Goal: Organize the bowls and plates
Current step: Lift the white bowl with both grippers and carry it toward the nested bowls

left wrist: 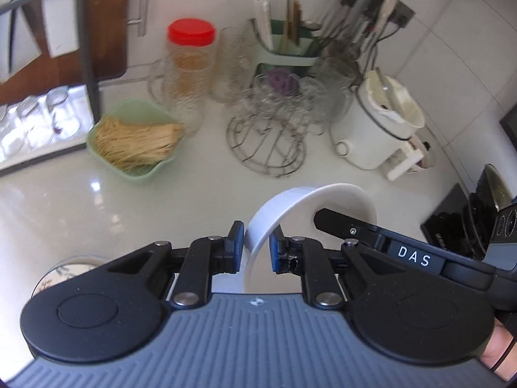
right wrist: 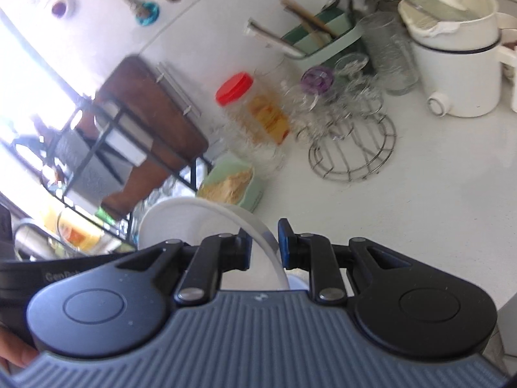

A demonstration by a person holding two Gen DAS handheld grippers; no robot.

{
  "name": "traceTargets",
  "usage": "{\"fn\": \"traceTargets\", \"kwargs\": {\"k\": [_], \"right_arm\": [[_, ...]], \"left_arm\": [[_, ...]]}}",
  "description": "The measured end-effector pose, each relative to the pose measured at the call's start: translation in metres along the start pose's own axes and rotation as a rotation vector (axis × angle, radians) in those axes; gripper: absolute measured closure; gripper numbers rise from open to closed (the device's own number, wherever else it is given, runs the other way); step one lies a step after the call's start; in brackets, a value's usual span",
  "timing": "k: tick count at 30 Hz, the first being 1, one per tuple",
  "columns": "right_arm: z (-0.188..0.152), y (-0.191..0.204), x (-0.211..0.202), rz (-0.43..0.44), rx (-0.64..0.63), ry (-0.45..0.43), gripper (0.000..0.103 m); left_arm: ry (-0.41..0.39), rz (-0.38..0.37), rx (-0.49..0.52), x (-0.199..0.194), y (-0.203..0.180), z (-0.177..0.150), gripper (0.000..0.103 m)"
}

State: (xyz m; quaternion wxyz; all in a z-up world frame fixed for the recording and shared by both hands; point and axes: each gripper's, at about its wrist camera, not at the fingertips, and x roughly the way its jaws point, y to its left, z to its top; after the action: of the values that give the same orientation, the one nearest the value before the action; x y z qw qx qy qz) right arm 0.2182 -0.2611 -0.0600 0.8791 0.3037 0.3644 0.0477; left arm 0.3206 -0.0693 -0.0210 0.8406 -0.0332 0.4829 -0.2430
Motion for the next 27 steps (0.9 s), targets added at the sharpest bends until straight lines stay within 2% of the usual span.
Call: {"fn": "traceTargets", "kwargs": {"k": [4,8,16,21,27], "right_arm": [[-0.018,0.002,0.016,-0.002,-0.034,0.031,0.082],[-0.037,-0.004,0.034,0.002,0.002,0.080,0.083],[-0.053,0.007,0.061,-0.041,-0.097,0.151,0.082],[-0.056,0.009,0.070,-0.033,-0.090,0.165,0.082],[-0.057,0.010,0.078,-0.038,-0.119,0.200,0.082]], "left_arm": [[0.034,0.033,0.008,0.008,0.012,-0.014,0.085],[0.056,0.073,0.020,0.018,0.023,-0.031,0.085],[0.094,0.088,-0.063,0.039,0.054,-0.051,0.085],[0.116,0.110,-0.099,0.048,0.064,-0.055,0.085],[0.118,0.095,-0.176,0.053,0.075,-0.062,0.085]]}}
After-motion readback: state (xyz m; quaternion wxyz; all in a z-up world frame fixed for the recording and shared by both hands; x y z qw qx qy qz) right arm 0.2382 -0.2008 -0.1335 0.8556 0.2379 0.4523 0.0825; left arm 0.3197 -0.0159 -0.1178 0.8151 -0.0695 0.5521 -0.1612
